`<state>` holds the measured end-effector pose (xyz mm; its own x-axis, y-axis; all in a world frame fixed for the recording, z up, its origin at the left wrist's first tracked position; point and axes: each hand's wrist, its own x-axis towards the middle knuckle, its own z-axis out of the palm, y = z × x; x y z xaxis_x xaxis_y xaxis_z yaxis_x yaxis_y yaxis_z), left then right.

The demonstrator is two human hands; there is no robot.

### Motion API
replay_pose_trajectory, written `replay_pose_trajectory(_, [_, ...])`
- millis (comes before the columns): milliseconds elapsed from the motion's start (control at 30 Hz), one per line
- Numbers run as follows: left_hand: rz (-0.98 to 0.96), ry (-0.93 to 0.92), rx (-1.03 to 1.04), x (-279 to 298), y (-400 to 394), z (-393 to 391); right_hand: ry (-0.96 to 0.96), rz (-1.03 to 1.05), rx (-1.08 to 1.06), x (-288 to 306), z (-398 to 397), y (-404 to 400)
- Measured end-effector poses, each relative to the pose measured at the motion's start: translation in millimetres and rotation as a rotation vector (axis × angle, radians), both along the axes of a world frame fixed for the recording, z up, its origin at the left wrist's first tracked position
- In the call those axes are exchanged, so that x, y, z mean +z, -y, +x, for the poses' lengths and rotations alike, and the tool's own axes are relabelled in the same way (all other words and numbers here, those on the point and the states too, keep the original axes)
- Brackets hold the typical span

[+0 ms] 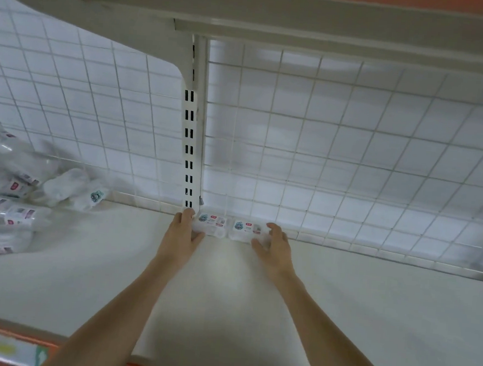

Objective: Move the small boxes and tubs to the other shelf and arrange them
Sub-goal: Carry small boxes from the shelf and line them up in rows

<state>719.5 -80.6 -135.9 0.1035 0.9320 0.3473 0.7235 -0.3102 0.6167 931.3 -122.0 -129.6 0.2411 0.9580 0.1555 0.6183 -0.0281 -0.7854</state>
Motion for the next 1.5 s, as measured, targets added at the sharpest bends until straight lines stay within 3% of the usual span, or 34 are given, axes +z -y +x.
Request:
replay_pose_trajectory(100, [-0.047, -0.077, -0.043, 9, 12, -7, 0.167, 0.022, -0.01, 13, 11, 29])
replay_pose_trajectory(233, [0.026, -0.42, -0.141, 24, 47, -24, 0.667, -0.031, 0.02, 29, 30, 91])
replay_pose_trajectory(300, [0.121, -0.453, -0.247, 23, 73, -36, 0.726, 0.013, -0.013, 31, 33, 125])
replay_pose_trajectory(500, [0.268, -0.373, -0.255, 15, 168, -66, 0.579, 0.186, -0.038, 22, 27, 222])
replay_pose_trajectory(700, [0.31, -0.33, -0.138, 13, 260, -91, 0.572, 0.286, 0.067, 19, 13, 288])
replay_pose_trajectory(1033, [-0.143, -0.342, 0.186, -29, 444, -187, 0.401, 0.091, 0.473, -27, -89, 371])
replay_pose_trajectory(1200, [-0.129, -0.303, 0.431, -19, 502, -251, 0.43, 0.066, 0.675, -17, -159, 375])
replay_pose_trajectory(1500, [-0.119, -0.262, 0.59, -12, 529, -383, 0.415, 0.128, 0.841, 3, -320, 356])
